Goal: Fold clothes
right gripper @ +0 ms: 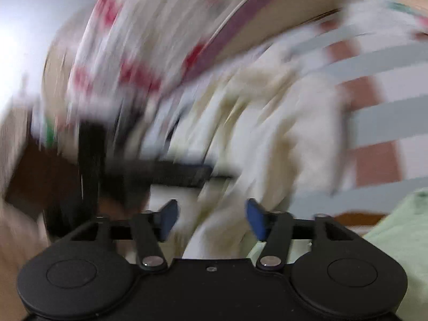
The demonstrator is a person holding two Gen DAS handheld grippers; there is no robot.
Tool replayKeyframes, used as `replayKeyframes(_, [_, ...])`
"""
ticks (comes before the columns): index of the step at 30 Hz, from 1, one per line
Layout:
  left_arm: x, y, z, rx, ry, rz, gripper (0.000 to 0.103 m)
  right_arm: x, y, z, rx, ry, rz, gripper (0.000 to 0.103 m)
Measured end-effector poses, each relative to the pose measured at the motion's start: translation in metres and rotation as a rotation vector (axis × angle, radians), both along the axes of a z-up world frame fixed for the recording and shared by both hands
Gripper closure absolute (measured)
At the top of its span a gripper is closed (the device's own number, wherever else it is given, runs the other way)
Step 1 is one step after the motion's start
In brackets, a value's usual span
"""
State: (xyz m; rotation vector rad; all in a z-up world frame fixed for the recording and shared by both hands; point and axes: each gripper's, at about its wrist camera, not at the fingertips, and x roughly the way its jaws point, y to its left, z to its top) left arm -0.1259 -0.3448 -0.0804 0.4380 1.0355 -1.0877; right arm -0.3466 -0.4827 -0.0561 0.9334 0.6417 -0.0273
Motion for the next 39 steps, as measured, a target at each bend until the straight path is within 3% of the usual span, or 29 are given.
replayKeyframes(1, [-0.002, -0.005, 0.0, -0.005, -0.006, -0.008, 0.034, -0.01, -0.019, -0.002, 0.045, -0.02, -0.099, 0.038])
replayKeyframes(4, [-0.01, -0.014, -0.008, -0.005, -0.004, -0.014, 0.032, -0.018, -0.044, -0.013, -0.032, 0.025, -0.232, 0.038])
replayKeyframes(10, [-0.016, -0.011, -0.028, 0.059, 0.003, 0.019, 0.032, 0.048, -0.001, -0.034, -0.669, 0.364, 0.04, 0.037])
replayKeyframes(11, [-0.017, -0.011, -0.03, 0.071, 0.002, 0.011, 0.031, 0.056, 0.004, -0.042, -0.738, 0.397, 0.09, 0.037])
replayKeyframes(13, [-0.02, -0.011, -0.032, 0.095, 0.0, -0.006, 0.03, 0.07, 0.004, -0.057, -0.74, 0.438, 0.132, 0.038])
replayKeyframes(15, [-0.022, -0.009, -0.035, 0.1, 0.036, -0.025, 0.032, 0.071, -0.007, -0.062, -0.683, 0.422, 0.085, 0.035])
replayKeyframes(16, [-0.023, -0.007, -0.037, 0.097, 0.062, -0.033, 0.039, 0.072, -0.011, -0.063, -0.652, 0.404, 0.05, 0.033])
replayKeyframes(17, [-0.022, -0.006, -0.038, 0.099, 0.068, -0.031, 0.066, 0.074, -0.014, -0.064, -0.624, 0.387, 0.018, 0.033])
replayKeyframes(18, [-0.022, -0.004, -0.039, 0.102, 0.073, -0.03, 0.081, 0.075, -0.015, -0.065, -0.627, 0.379, 0.016, 0.035])
replayKeyframes(19, [-0.022, -0.002, -0.039, 0.101, 0.077, -0.027, 0.093, 0.077, -0.015, -0.065, -0.631, 0.371, 0.016, 0.044])
replayKeyframes(20, [-0.019, 0.001, -0.035, 0.086, 0.074, -0.013, 0.095, 0.079, -0.015, -0.061, -0.655, 0.359, 0.025, 0.091])
replayKeyframes(21, [-0.016, 0.005, -0.031, 0.071, 0.07, 0.0, 0.095, 0.082, -0.014, -0.057, -0.679, 0.347, 0.035, 0.101])
replayKeyframes(22, [-0.013, 0.008, -0.026, 0.055, 0.065, 0.014, 0.095, 0.084, -0.014, -0.053, -0.703, 0.334, 0.041, 0.101])
replayKeyframes(28, [-0.003, 0.038, 0.008, -0.061, 0.007, 0.082, 0.096, 0.048, -0.031, 0.032, -0.864, 0.221, -0.182, 0.101])
replayKeyframes(33, [0.004, 0.054, 0.03, -0.168, -0.011, 0.113, 0.097, 0.04, -0.018, 0.079, -1.141, 0.209, -0.244, 0.101])
replayKeyframes(36, [0.012, 0.061, 0.04, -0.214, -0.045, 0.16, 0.097, 0.038, -0.014, 0.088, -1.222, 0.218, -0.252, 0.101])
replayKeyframes(39, [0.016, 0.061, 0.036, -0.162, -0.106, 0.182, 0.098, 0.048, -0.015, 0.077, -1.321, 0.279, -0.249, 0.101])
